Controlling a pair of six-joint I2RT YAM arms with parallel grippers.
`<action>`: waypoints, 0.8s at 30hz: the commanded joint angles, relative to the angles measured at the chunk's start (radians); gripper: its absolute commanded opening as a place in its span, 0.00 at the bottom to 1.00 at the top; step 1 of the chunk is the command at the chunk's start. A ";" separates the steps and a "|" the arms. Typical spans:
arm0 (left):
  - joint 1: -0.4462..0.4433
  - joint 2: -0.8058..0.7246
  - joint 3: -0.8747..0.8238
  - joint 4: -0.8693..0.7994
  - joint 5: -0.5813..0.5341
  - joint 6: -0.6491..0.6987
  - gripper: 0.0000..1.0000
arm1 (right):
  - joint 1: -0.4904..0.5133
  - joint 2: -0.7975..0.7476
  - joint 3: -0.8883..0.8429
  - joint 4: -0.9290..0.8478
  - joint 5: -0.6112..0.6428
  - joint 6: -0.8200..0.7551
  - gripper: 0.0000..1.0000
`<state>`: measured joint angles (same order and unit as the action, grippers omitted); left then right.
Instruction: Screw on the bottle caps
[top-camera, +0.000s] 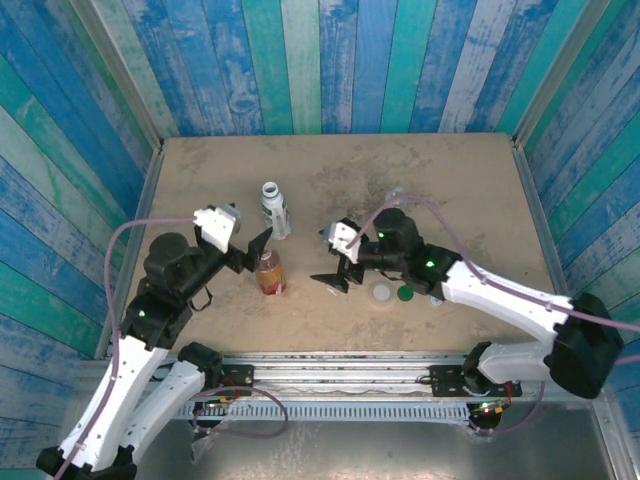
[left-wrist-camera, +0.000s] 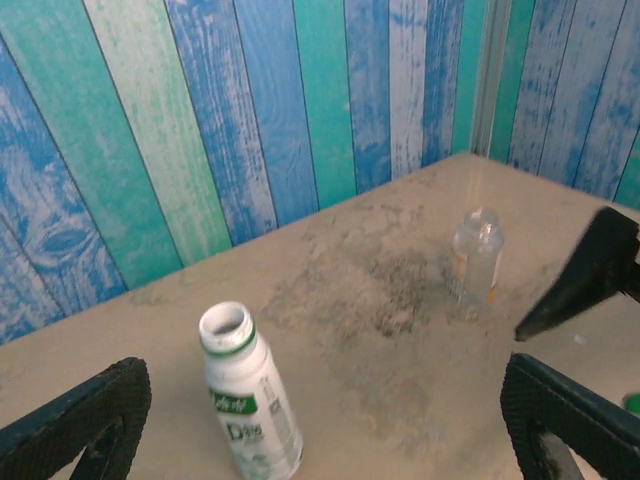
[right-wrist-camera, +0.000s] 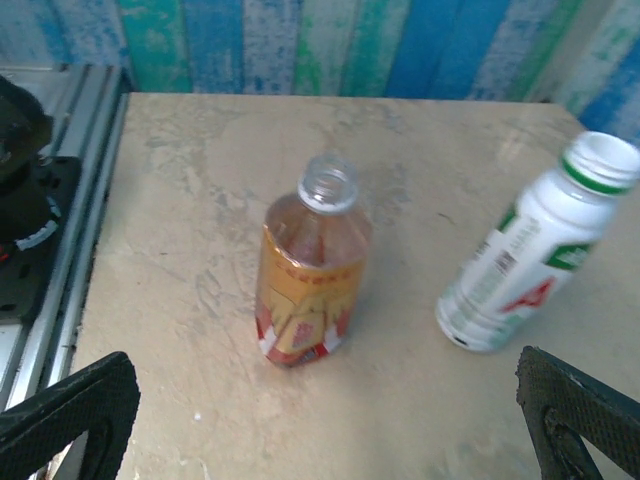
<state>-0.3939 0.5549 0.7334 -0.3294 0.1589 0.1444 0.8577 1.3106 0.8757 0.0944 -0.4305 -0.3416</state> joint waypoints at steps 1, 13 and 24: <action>0.000 -0.075 -0.078 -0.063 -0.048 0.042 0.94 | 0.019 0.103 0.068 0.066 -0.096 -0.032 1.00; 0.000 -0.267 -0.218 0.062 -0.166 -0.009 0.94 | 0.022 0.415 0.284 0.039 -0.198 -0.077 1.00; 0.000 -0.197 -0.227 0.076 -0.113 0.008 0.94 | 0.035 0.563 0.396 0.036 -0.284 -0.063 0.94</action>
<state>-0.3939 0.3473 0.5163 -0.2802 0.0280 0.1425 0.8783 1.8481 1.2369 0.1371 -0.6643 -0.4049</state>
